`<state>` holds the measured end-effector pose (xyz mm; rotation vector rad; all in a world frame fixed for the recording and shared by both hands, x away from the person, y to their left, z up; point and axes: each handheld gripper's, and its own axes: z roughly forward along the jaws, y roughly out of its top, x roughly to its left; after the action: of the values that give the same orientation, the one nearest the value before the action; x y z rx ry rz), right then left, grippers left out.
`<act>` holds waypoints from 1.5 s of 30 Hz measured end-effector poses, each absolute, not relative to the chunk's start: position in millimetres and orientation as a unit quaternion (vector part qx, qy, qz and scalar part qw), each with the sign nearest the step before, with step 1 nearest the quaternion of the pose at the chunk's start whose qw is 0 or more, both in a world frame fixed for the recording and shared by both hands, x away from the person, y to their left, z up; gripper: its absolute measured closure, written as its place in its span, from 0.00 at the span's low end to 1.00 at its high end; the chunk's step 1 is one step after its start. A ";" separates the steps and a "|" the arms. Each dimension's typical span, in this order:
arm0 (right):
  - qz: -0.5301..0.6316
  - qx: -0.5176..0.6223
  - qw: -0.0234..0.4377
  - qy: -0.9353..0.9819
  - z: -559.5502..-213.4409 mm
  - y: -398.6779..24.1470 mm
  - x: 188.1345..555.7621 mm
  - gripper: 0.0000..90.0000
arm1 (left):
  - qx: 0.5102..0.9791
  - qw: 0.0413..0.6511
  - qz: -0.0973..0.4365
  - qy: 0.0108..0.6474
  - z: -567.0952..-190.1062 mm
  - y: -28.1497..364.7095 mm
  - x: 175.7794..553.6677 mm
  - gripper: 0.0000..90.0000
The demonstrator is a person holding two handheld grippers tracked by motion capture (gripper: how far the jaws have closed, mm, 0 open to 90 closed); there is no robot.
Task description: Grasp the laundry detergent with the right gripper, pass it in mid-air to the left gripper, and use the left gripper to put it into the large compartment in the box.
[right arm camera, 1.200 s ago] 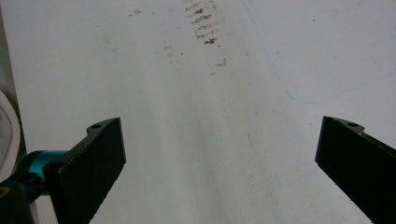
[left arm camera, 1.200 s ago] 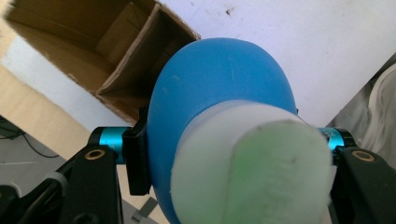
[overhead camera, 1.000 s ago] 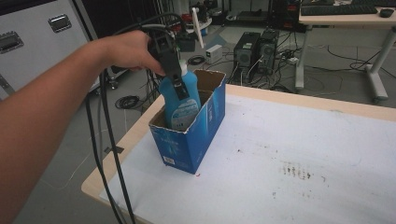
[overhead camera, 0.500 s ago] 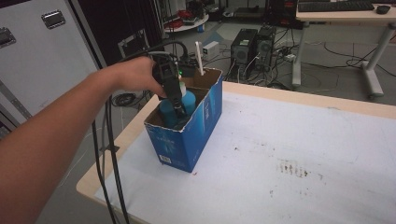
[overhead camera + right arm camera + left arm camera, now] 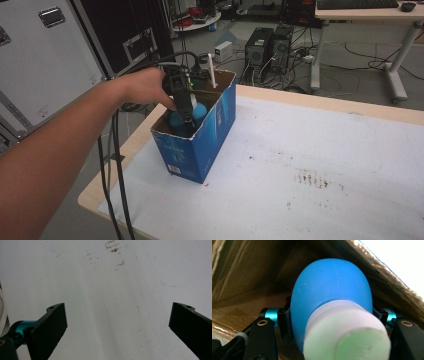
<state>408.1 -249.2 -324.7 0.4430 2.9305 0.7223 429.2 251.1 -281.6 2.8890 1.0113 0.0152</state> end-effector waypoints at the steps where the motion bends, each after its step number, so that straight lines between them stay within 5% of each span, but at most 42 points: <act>1: 0.236 0.145 0.046 0.960 -325.0 -249.0 408.0 0.01 | 0.943 0.040 0.005 0.330 -281.7 250.7 429.1 0.42; 14: 0.233 0.142 0.050 0.961 -324.5 -246.3 405.9 0.01 | 0.940 0.039 0.016 0.338 -280.1 249.0 430.3 0.30; 31: 0.233 0.137 0.050 0.961 -322.4 -243.5 402.0 0.01 | 0.924 0.150 0.054 0.346 -211.4 253.1 422.9 0.27; 45: 0.236 0.138 0.055 0.960 -319.5 -246.5 398.7 0.01 | 0.930 0.203 0.083 0.296 -172.9 213.5 419.8 0.22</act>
<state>398.7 -246.5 -319.5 0.4200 2.9158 0.7158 419.8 213.5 -172.9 2.5944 0.8273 0.2314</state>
